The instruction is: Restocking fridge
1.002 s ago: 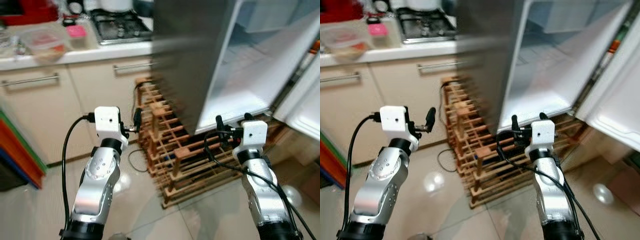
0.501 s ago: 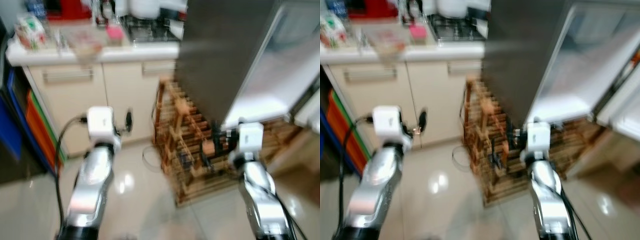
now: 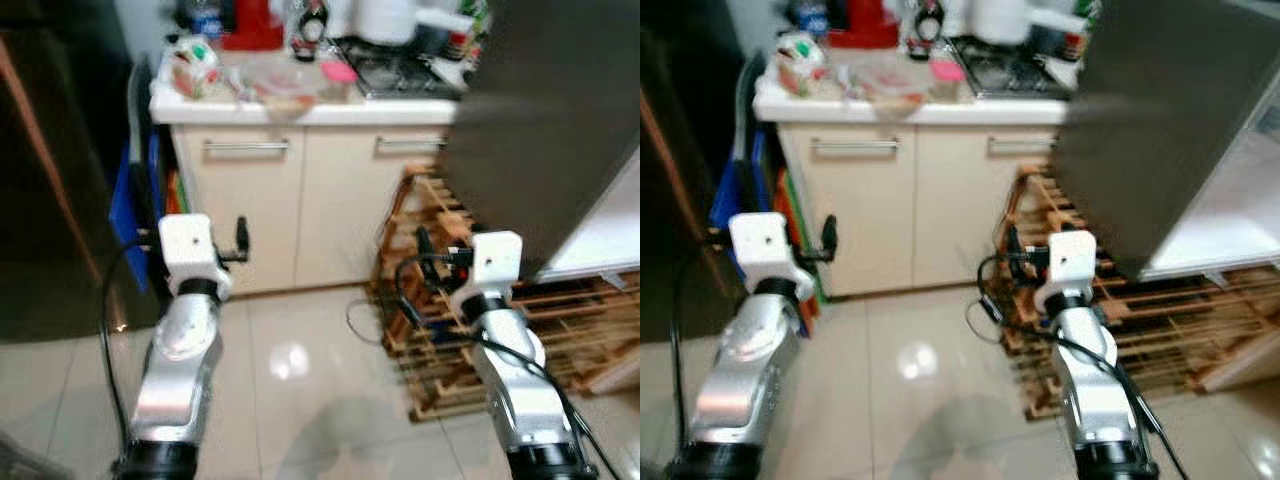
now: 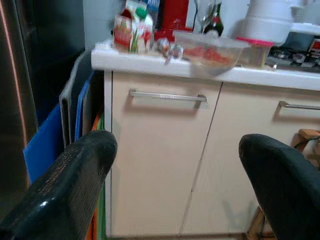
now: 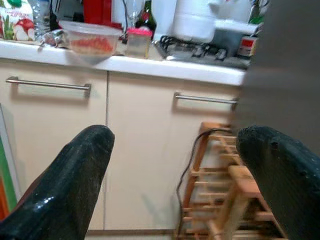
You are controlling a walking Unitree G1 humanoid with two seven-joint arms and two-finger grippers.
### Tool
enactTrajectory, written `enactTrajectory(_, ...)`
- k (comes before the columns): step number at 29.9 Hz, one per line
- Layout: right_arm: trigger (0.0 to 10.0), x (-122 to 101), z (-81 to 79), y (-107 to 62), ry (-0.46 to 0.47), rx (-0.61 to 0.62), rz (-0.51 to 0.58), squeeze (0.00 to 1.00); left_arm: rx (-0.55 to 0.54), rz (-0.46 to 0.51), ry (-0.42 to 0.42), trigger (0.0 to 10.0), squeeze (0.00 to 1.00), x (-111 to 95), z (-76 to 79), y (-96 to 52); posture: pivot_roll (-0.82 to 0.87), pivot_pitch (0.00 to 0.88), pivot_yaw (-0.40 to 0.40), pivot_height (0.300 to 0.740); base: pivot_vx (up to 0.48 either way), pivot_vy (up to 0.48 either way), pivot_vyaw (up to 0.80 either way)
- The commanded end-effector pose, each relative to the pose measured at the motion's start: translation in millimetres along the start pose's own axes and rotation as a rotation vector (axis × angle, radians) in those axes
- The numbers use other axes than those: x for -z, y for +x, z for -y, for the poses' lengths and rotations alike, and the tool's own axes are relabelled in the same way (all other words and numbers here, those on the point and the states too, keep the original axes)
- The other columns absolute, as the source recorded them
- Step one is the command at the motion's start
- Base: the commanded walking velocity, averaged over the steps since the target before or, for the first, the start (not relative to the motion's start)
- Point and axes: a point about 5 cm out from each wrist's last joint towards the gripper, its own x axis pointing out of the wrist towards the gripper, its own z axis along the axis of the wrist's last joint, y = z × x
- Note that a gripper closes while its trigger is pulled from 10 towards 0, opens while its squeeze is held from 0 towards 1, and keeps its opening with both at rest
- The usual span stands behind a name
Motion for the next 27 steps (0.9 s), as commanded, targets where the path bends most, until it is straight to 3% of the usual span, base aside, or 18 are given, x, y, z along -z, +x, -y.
enactTrajectory(1, 10.0, -1.6, -2.2, 2.9, 0.0, 0.0, 0.01, 0.04, 0.02, 0.052, 0.037, 10.0, 0.0, -11.3, 1.1, 4.2, 0.06, 0.0, -0.077, 0.74, 0.48, 0.0, 0.0)
enactTrajectory(11, 10.0, -2.2, -32.6, 7.1, 0.017, -0.076, 0.041, 0.04, 0.05, 0.086, 0.046, 10.0, 0.0, -19.7, -0.1, 12.3, 0.04, 0.0, -0.03, 0.74, 0.48, 0.0, 0.0)
enactTrajectory(13, 10.0, -3.9, -49.9, 16.1, 0.035, -0.113, 0.054, 0.05, 0.101, 0.091, 0.063, 10.0, 0.0, -22.4, 0.6, 12.1, 0.07, 0.0, 0.009, 0.74, 0.48, 0.0, 0.0)
enactTrajectory(14, 10.0, -3.9, -49.9, 16.1, 0.035, -0.113, 0.054, 0.05, 0.101, 0.091, 0.063, 10.0, 0.0, -22.4, 0.6, 12.1, 0.07, 0.0, 0.009, 0.74, 0.48, 0.0, 0.0)
enactTrajectory(15, 10.0, -2.2, -64.1, 22.1, 0.05, -0.143, 0.049, 0.05, 0.131, 0.08, 0.068, 10.0, 0.0, -21.6, -1.9, 9.9, 0.11, 0.0, 0.003, 0.74, 0.48, 0.0, 0.0)
enactTrajectory(16, 10.0, -0.4, -68.4, 23.6, 0.06, -0.15, 0.039, 0.04, 0.13, 0.074, 0.067, 10.0, 0.0, -21.2, -4.6, 8.4, 0.13, 0.0, -0.016, 0.74, 0.48, 0.0, 0.0)
enactTrajectory(21, 10.0, 10.3, -69.2, 21.7, 0.071, -0.153, -0.01, 0.04, 0.106, 0.063, 0.07, 10.0, 0.0, -14.4, -11.1, 5.2, 0.16, 0.0, -0.089, 0.74, 0.48, 0.0, 0.0)
enactTrajectory(27, 10.0, 11.1, -55.9, 21.5, 0.053, -0.138, -0.023, 0.05, 0.152, 0.069, 0.08, 10.0, 0.0, -15.2, -6.7, 21.9, 0.21, 0.0, -0.118, 0.74, 0.48, 0.0, 0.0)
